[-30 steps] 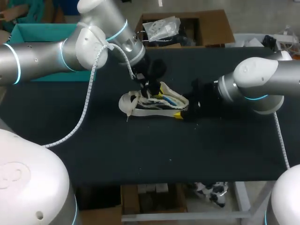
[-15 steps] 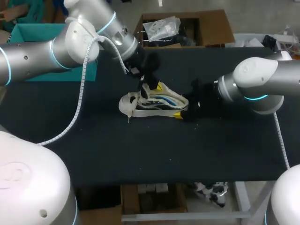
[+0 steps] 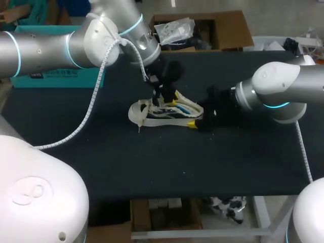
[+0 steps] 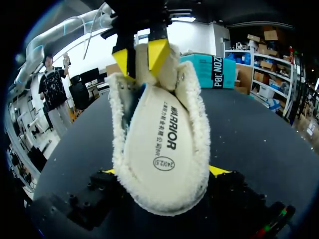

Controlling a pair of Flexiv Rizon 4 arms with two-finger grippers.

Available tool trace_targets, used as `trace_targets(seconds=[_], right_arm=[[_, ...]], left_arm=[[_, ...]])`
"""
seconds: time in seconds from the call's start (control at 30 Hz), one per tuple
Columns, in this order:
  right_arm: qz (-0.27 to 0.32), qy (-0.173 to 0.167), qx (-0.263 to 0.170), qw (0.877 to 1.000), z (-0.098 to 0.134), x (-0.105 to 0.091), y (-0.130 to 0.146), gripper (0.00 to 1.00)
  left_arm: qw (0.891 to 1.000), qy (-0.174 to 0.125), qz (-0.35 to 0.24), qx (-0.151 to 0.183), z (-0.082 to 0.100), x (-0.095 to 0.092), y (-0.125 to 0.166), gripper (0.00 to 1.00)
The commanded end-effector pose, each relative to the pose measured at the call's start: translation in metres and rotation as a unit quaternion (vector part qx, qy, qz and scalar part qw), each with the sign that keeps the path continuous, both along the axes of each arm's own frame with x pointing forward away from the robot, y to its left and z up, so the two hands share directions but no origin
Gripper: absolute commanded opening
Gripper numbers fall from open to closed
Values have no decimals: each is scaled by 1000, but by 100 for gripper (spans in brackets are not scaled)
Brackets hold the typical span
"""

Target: Open the shoe tongue, take the insole out of the shoe, put the insole back into the shoe, and pack the shoe into the shoebox

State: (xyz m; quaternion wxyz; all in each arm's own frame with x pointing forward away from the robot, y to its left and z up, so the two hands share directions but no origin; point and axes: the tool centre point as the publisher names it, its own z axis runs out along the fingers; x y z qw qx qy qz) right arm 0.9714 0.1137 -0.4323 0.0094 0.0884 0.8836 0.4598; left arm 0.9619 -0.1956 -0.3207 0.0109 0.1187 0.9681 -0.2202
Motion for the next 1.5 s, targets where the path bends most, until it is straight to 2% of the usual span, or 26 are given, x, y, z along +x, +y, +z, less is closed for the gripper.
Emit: trace_targets(seconds=[0.03,0.27,0.43,0.83,0.97,1.17,1.2,1.3,1.5], right_arm=[[1,0,2,1000,-9,1,1,0],[1,0,2,1000,-9,1,1,0],[1,0,2,1000,-9,1,1,0],[1,0,2,1000,-9,1,1,0],[1,0,2,1000,-9,1,1,0],[1,0,2,1000,-9,1,1,0],[1,0,2,1000,-9,1,1,0],[1,0,2,1000,-9,1,1,0],[1,0,2,1000,-9,1,1,0]], left_arm=[[1000,7,-1,13,-3,6,-4,26],[999,14,-11,30,-11,2,-2,32],[999,6,-10,48,-15,-2,-1,36],[997,3,-18,77,-37,1,-6,45],[996,-7,-8,86,-47,5,-8,44],[995,-34,17,93,-58,15,-11,39],[995,-38,25,89,-60,18,-12,35],[995,-46,38,81,-60,24,-12,1],[996,-55,36,61,-44,25,-10,0]])
